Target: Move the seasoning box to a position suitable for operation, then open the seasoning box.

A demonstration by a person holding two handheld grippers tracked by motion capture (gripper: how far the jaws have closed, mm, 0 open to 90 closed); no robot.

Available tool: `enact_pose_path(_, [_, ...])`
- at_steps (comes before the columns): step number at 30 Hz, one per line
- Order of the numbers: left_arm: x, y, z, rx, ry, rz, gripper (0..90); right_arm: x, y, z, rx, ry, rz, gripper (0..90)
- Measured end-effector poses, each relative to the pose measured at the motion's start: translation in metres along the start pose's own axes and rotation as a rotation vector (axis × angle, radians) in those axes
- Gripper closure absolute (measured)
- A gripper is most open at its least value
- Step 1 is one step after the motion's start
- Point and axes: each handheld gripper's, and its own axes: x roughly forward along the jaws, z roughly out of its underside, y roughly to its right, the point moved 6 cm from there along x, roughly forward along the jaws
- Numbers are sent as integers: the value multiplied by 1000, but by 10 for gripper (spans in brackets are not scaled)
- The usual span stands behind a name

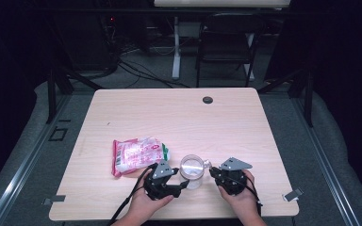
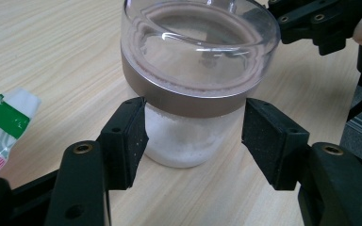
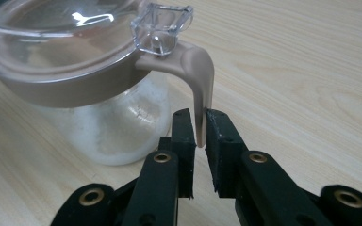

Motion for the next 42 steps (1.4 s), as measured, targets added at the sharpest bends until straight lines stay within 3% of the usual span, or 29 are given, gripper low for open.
enact_pose_path(8, [-2,-7,2,-8,0,-11,439,-2,-3,-2,1,7,-28,794])
enact_pose_path(21, [-9,-17,2,-41,22,-26,519,1,-3,-5,4,25,-24,751])
enact_pose_path(29, [-22,-26,-5,-87,68,-36,607,-15,-6,-14,17,87,-37,733])
enact_pose_path(33, [-25,-29,-5,-84,64,-50,653,-21,-6,-18,7,102,-26,727])
enact_pose_path(42, [-31,-33,-9,-68,53,-58,720,-32,-1,-26,47,130,-8,741])
